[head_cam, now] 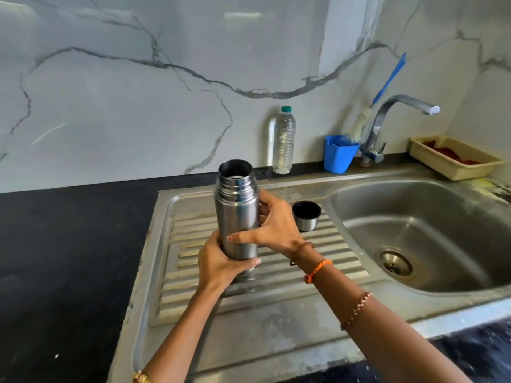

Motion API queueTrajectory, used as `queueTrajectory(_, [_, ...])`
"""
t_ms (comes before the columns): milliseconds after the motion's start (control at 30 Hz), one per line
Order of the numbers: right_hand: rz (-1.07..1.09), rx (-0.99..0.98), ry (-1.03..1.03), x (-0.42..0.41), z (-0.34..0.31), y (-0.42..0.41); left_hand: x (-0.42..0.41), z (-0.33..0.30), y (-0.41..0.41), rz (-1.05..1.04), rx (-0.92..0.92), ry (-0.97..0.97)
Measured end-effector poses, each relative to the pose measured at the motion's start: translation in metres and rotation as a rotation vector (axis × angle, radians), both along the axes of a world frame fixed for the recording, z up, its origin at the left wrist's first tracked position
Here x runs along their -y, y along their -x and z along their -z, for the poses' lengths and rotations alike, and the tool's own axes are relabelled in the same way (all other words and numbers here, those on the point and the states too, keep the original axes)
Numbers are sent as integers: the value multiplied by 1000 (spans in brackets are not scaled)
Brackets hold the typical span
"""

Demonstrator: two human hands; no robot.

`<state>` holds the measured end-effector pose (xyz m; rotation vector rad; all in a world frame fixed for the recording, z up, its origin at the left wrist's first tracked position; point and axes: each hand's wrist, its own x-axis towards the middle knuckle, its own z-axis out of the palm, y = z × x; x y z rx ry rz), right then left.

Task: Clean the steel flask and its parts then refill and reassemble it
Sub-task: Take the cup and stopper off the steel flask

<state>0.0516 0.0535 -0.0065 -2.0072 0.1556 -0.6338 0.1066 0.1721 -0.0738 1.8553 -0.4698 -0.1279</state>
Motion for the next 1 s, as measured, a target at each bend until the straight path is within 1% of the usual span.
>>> queueTrajectory(67, [51,37,-12,3,0,17,0,-3,7,54,33,-11])
queueTrajectory(233, [194,224,-168,21,-16,53,17,-25,21,186,107,14])
queueTrajectory(300, [239,256,-190,33,-18,70,34,-28,35,258,88,39])
queueTrajectory(400, [281,285,-217,60,-21,88,62,-28,55,308,60,97])
queueTrajectory(500, [336,299,-227,95,-22,113,99,-27,83,351,-9,161])
queueTrajectory(600, [393,304,-272,132,-15,145,136,-21,119,393,-80,168])
queueTrajectory(700, [428,287,-333,171,-11,167,172,-18,143,351,-128,235])
queueTrajectory(767, [407,266,-375,194,-14,175,196,-19,151,303,-128,258])
queueTrajectory(867, [349,240,-405,209,-19,176,208,-15,147,262,-108,223])
queueTrajectory(933, [310,180,-401,241,-22,190,238,-13,162,217,-99,196])
queueTrajectory(1000, [317,117,-483,246,-19,183,236,-14,156,187,-75,173])
